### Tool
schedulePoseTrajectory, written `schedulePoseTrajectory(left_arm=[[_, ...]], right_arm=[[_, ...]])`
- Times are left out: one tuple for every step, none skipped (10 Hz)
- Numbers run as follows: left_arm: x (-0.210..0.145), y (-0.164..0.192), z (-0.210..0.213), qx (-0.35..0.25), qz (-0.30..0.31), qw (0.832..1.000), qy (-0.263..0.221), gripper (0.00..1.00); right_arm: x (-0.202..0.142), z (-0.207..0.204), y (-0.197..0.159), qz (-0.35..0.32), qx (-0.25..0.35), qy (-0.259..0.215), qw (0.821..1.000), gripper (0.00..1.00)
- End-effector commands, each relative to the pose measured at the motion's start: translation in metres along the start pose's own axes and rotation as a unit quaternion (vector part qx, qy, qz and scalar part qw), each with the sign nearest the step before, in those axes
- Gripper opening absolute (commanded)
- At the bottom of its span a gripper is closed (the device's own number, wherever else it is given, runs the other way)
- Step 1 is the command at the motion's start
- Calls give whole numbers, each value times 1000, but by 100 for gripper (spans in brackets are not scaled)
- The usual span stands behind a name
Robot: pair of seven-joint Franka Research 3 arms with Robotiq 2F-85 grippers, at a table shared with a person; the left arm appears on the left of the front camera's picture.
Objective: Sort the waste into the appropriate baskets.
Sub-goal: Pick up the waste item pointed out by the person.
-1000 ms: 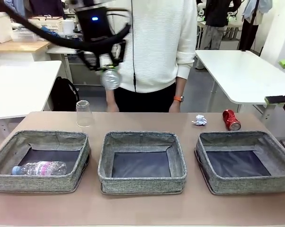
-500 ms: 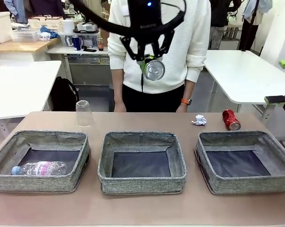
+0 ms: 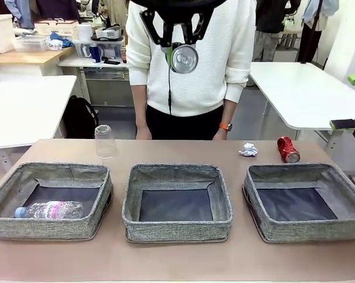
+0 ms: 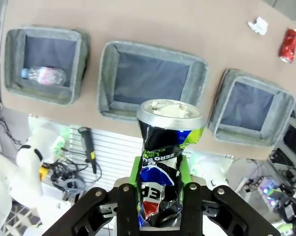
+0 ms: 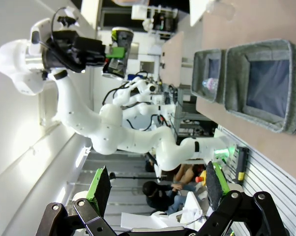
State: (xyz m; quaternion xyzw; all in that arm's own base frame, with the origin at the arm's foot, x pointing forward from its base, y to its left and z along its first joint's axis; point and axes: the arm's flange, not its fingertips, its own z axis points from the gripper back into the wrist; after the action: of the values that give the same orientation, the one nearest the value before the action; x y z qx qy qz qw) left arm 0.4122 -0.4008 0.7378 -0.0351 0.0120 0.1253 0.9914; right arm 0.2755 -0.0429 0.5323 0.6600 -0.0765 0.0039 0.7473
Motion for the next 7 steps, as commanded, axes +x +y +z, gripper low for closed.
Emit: schedulePoseTrajectory(left_arm=[[20, -17, 33, 18, -15, 1000, 3, 33], [24, -15, 38, 24, -19, 999, 9, 33], [26, -13, 40, 31, -28, 999, 12, 33], [28, -10, 40, 34, -28, 999, 3, 33], [12, 11, 10, 13, -10, 1000, 16, 33], [12, 11, 10, 13, -10, 1000, 16, 33], [12, 11, 10, 13, -10, 1000, 16, 33]], right_arm=[[0, -2, 6, -7, 7, -3, 1000, 100], [0, -2, 6, -7, 7, -3, 1000, 100], [0, -2, 6, -7, 7, -3, 1000, 100], [0, -2, 6, -7, 7, -3, 1000, 100], [0, -2, 6, -7, 7, -3, 1000, 100], [0, -2, 6, -7, 7, -3, 1000, 100], [0, -2, 6, -7, 7, -3, 1000, 100]])
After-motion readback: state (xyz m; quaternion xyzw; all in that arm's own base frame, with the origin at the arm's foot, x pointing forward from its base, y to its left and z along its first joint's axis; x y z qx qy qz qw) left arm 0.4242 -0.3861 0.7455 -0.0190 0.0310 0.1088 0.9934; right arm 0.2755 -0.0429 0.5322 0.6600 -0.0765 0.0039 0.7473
